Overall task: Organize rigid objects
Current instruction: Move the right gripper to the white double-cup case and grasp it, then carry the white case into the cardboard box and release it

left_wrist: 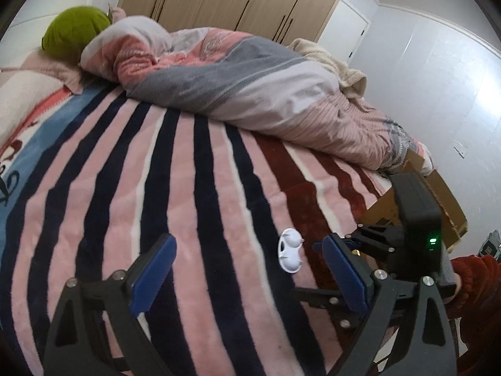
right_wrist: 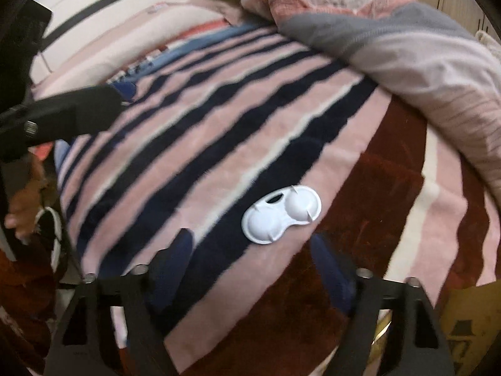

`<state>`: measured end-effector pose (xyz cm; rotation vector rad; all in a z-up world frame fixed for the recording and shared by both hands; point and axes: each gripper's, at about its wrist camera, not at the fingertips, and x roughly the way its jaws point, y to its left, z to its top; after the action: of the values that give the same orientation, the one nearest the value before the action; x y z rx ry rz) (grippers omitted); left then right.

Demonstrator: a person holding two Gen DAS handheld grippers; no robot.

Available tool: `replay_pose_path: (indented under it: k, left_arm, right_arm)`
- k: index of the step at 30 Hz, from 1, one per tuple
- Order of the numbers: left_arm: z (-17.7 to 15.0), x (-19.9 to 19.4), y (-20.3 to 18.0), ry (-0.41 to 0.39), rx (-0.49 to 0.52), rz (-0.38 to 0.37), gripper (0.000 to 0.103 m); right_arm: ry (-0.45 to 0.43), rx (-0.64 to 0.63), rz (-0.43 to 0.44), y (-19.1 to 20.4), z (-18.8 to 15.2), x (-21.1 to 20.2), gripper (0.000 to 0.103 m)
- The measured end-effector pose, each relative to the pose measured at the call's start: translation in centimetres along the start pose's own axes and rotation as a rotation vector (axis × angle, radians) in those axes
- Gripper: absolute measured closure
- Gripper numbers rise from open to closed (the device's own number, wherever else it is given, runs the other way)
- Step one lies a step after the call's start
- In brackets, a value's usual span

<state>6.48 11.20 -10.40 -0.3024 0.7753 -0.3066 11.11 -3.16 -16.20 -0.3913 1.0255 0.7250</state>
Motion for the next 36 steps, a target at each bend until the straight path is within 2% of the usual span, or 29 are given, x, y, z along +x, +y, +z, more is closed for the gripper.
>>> replay_pose_path:
  k: [2, 4, 12, 13, 14, 19, 24, 30, 31, 33, 36]
  left_arm:
    - [0.0, 0.4, 0.1, 0.007, -0.005, -0.004, 0.01]
    - [-0.1, 0.7, 0.0, 0.013, -0.005, -0.004, 0.01]
    - [0.1, 0.2, -1.0, 0.014, 0.008, -0.004, 0.01]
    - [0.1, 0.1, -1.2, 0.014, 0.011, -0.004, 0.01]
    - [0.1, -0.2, -1.6, 0.012, 0.016, -0.005, 0.01]
    - [0.2, -1.2, -3.8, 0.007, 0.04, -0.03, 0.01]
    - [0.4, -3.1, -6.0, -0.013, 0.064, -0.043, 0.01]
    - [0.9, -4.5, -10.8, -0.012, 0.106, -0.18, 0.011]
    - [1.1, -4.6, -11.7, -0.012, 0.113, -0.199, 0.013]
    - [1.7, -4.7, -13.8, -0.009, 0.128, -0.249, 0.036]
    - [2.5, -4.3, -16.3, 0.002, 0.148, -0.299, 0.057]
  right_arm:
    - [0.004, 0.004, -0.018, -0.5, 0.0, 0.9, 0.034]
    - [-0.004, -0.003, -0.036, -1.0, 0.1, 1.5, 0.043]
    - [-0.062, -0.062, -0.047, -0.5, 0.2, 1.2, 0.05]
    - [-0.067, -0.066, -0.041, -0.4, 0.0, 0.9, 0.079]
    - [-0.064, -0.07, -0.029, -0.2, -0.1, 0.6, 0.075]
    - [-0.087, -0.08, -0.002, 0.7, -0.7, -1.9, 0.077]
    - [-0.147, -0.094, 0.019, 1.4, -1.5, -5.2, 0.077]
    - [-0.288, -0.104, 0.045, 2.3, -2.6, -12.2, 0.077]
    - [-0.316, -0.105, 0.046, 2.3, -2.9, -13.5, 0.077]
    - [-0.364, -0.101, 0.042, 2.0, -3.5, -15.8, 0.077]
    - [-0.432, -0.087, 0.02, 0.7, -4.8, -19.0, 0.077]
